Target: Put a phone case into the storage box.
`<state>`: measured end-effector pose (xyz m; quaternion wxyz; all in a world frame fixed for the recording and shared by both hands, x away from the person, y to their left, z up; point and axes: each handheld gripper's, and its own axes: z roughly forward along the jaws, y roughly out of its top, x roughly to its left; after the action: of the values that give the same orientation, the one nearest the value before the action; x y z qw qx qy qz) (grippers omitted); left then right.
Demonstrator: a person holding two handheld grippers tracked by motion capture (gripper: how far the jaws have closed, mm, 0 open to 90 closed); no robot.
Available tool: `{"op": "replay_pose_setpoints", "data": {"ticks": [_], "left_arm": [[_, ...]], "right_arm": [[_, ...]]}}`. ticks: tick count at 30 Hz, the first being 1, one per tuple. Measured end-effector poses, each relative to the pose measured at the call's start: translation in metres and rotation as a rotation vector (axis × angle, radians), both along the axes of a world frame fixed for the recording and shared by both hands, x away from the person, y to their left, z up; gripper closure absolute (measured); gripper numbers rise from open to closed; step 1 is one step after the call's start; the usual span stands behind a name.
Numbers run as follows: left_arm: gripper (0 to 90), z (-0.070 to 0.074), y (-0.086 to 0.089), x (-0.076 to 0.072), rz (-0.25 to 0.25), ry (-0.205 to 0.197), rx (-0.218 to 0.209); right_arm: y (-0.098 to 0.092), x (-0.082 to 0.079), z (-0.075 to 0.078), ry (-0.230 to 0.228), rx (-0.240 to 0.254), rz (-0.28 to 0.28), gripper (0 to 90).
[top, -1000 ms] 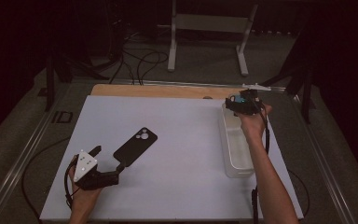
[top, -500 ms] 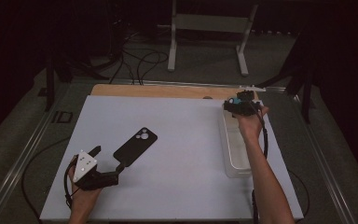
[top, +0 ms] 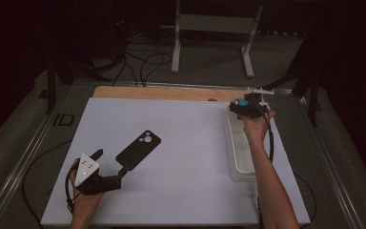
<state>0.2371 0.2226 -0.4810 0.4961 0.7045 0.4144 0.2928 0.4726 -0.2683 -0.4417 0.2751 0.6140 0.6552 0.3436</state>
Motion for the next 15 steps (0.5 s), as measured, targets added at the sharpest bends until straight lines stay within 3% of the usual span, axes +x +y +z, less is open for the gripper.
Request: {"op": "replay_pose_setpoints", "data": {"ticks": [7, 15], "left_arm": [[0.5, 0.000, 0.000, 0.000, 0.000, -0.001, 0.001], [0.5, 0.000, -0.002, 0.000, -0.004, 0.002, 0.008]], "right_arm": [[0.000, -0.003, 0.006, -0.030, 0.000, 0.006, 10.8], [0.004, -0.013, 0.017, -0.058, -0.015, 0.069, 10.8]]}}
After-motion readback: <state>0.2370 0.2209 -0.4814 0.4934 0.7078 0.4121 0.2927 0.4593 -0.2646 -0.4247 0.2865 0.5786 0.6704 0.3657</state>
